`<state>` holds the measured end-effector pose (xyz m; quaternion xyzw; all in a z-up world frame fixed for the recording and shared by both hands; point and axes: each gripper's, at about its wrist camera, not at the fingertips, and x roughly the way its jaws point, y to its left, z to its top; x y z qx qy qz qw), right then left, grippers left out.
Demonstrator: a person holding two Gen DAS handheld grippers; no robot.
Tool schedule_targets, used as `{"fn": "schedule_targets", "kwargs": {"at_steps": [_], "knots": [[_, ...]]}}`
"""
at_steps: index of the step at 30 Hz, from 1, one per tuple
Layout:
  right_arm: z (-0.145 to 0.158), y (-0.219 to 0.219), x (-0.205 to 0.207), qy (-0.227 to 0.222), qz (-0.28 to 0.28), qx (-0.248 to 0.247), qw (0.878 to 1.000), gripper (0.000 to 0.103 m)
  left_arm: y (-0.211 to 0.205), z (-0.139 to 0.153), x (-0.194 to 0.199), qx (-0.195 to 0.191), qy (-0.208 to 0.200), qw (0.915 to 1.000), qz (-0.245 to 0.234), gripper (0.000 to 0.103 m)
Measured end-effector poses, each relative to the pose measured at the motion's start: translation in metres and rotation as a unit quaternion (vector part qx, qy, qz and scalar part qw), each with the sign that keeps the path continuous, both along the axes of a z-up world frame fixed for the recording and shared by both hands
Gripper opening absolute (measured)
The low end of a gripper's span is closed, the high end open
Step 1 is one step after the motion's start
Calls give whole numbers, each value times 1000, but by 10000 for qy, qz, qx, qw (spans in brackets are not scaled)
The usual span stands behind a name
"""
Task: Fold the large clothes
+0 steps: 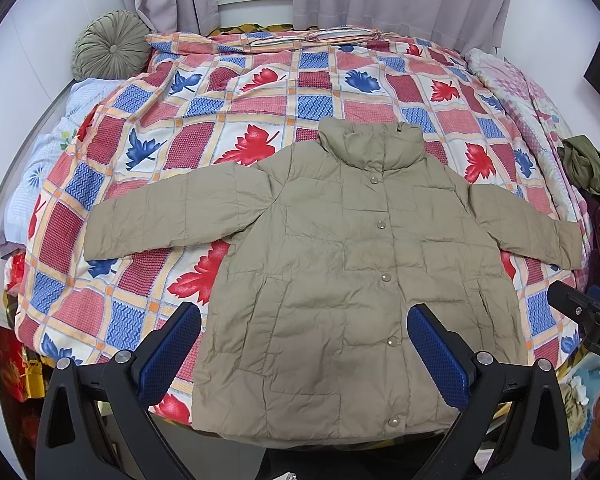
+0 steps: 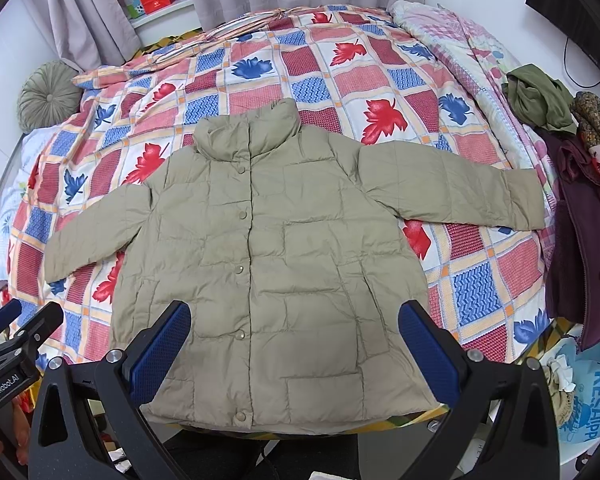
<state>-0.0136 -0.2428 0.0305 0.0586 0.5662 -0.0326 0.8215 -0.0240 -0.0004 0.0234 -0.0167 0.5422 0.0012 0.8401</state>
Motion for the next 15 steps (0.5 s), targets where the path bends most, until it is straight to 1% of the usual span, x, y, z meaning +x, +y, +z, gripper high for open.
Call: {"fn": "schedule_targets", "kwargs": {"at_steps": [15], "knots": [[1, 1, -1, 1, -3, 0, 10000, 103, 0, 0, 0, 1, -3, 10000, -9, 103]]}}
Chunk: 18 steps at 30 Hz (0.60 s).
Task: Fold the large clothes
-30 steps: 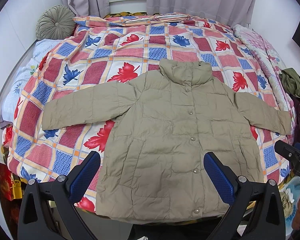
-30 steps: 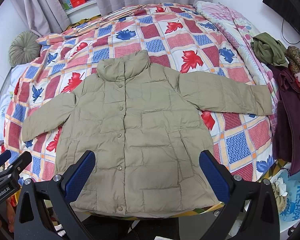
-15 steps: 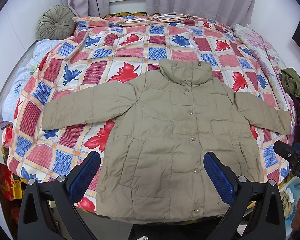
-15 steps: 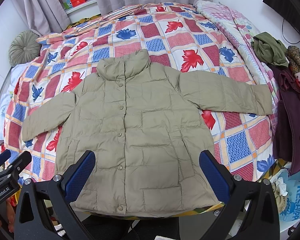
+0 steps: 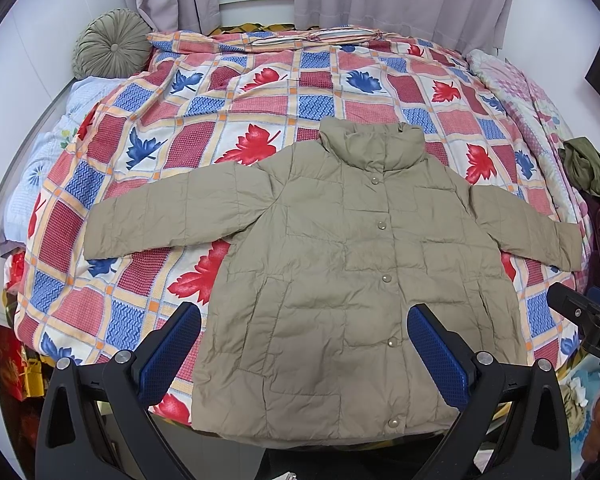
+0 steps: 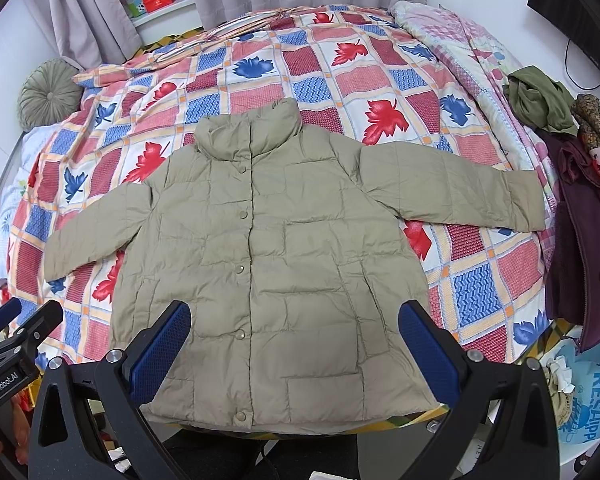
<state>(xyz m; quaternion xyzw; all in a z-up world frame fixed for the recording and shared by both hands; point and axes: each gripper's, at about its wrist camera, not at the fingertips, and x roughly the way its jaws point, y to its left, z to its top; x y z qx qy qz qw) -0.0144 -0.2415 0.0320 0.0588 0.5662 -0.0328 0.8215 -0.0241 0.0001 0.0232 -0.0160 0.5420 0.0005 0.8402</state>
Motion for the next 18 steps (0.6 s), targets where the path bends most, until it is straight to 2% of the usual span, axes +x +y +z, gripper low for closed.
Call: {"fn": "schedule_targets", "kwargs": {"at_steps": [18], "knots": [[-1, 0, 1, 1, 3, -4, 10000, 103, 0, 0, 0, 0, -2, 10000, 3, 103]]}}
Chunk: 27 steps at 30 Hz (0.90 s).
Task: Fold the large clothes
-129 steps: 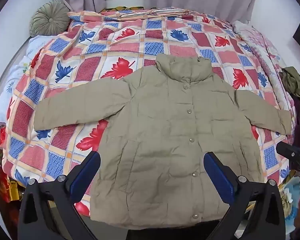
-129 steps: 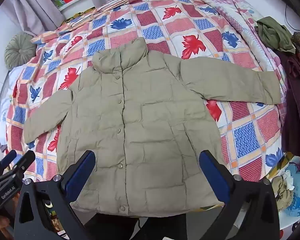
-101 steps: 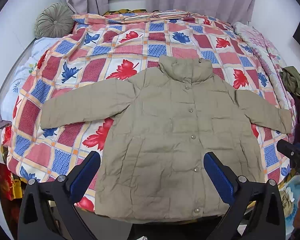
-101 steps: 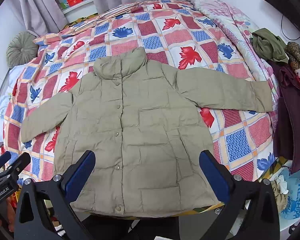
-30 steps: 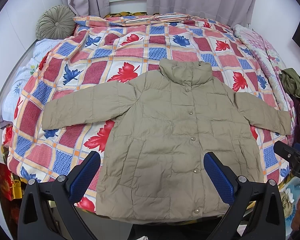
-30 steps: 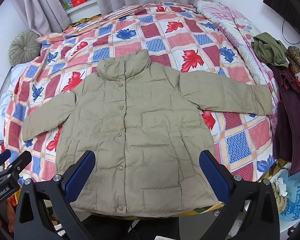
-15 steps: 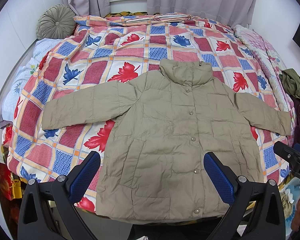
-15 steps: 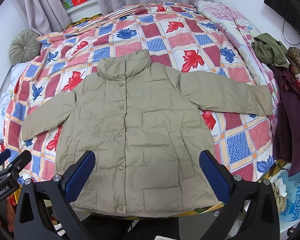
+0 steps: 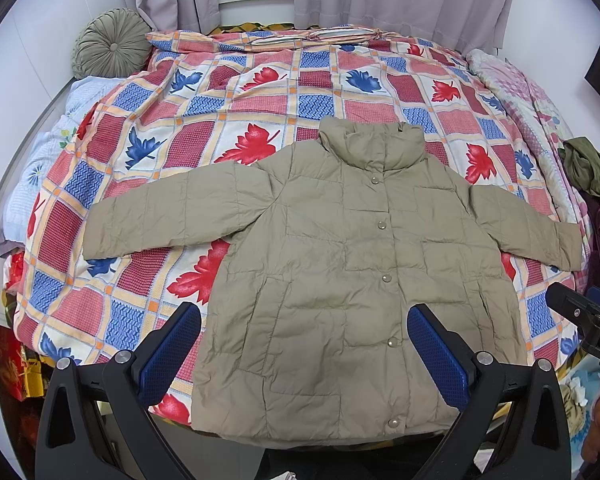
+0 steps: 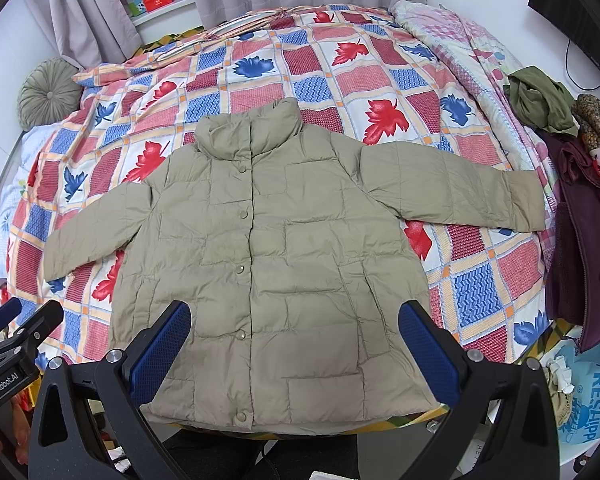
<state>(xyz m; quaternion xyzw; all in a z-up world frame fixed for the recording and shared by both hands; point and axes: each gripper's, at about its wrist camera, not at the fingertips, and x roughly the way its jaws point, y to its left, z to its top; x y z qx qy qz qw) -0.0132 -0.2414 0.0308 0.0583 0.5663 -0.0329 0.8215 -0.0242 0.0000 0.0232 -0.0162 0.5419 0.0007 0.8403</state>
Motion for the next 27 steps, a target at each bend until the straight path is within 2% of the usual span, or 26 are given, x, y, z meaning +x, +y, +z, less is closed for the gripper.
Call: {"fn": "schedule_targets", "kwargs": {"at_steps": [27], "knots": [[0, 1, 0, -1, 4, -3, 10000, 103, 1, 0, 0, -9, 3, 10000, -6, 103]]}}
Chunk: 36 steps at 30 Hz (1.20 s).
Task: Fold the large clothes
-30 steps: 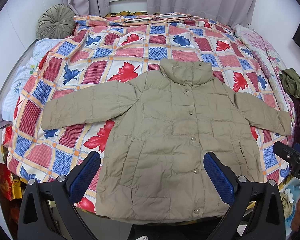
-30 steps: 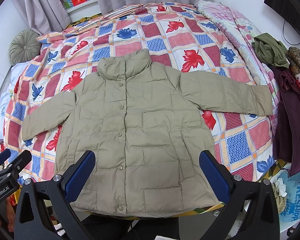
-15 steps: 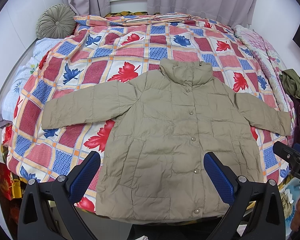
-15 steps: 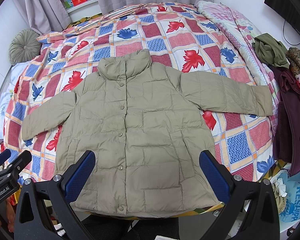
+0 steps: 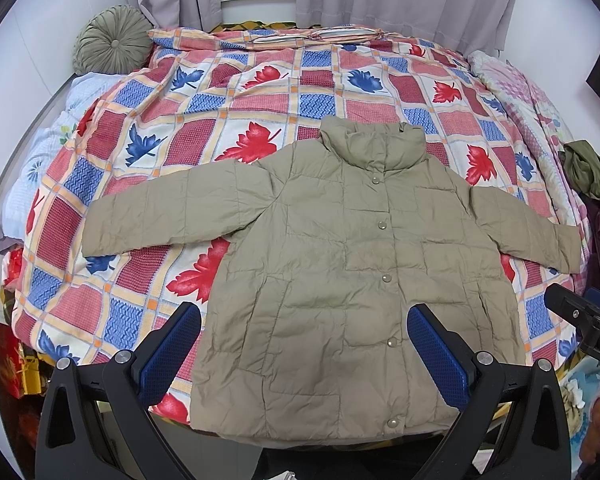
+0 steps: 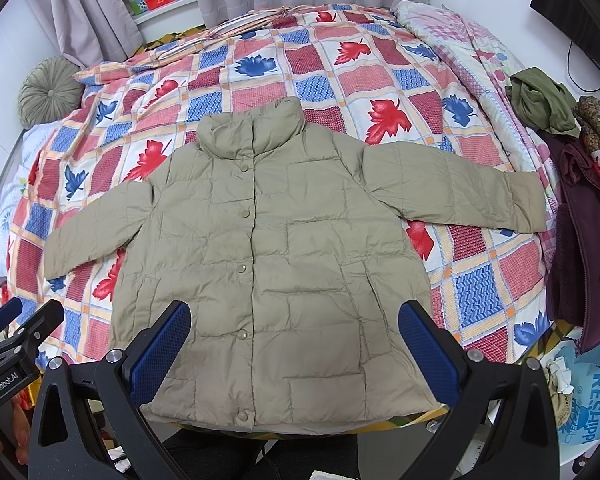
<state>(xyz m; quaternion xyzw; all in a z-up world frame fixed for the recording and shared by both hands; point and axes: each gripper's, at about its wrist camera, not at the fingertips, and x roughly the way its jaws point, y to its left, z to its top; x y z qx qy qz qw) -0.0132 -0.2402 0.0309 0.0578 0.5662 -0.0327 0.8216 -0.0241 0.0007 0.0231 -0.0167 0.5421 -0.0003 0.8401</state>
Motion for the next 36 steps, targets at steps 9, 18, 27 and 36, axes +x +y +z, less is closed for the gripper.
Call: {"fn": "schedule_targets", "kwargs": {"at_steps": [9, 18, 27, 36], "knots": [[-1, 1, 0, 5, -3, 1, 10000, 103, -1, 0, -3, -4, 54, 10000, 70, 103], [2, 4, 1, 56, -22, 88, 9999, 103, 27, -18, 1, -390, 286, 9987, 141, 103], [-14, 33, 6, -7, 138, 610, 9980, 103, 108, -56, 21, -583, 414, 9943, 793, 103], [-82, 91, 36, 369, 582, 721, 9950, 103, 194, -145, 55, -1184, 458, 9810, 1466, 103]]}}
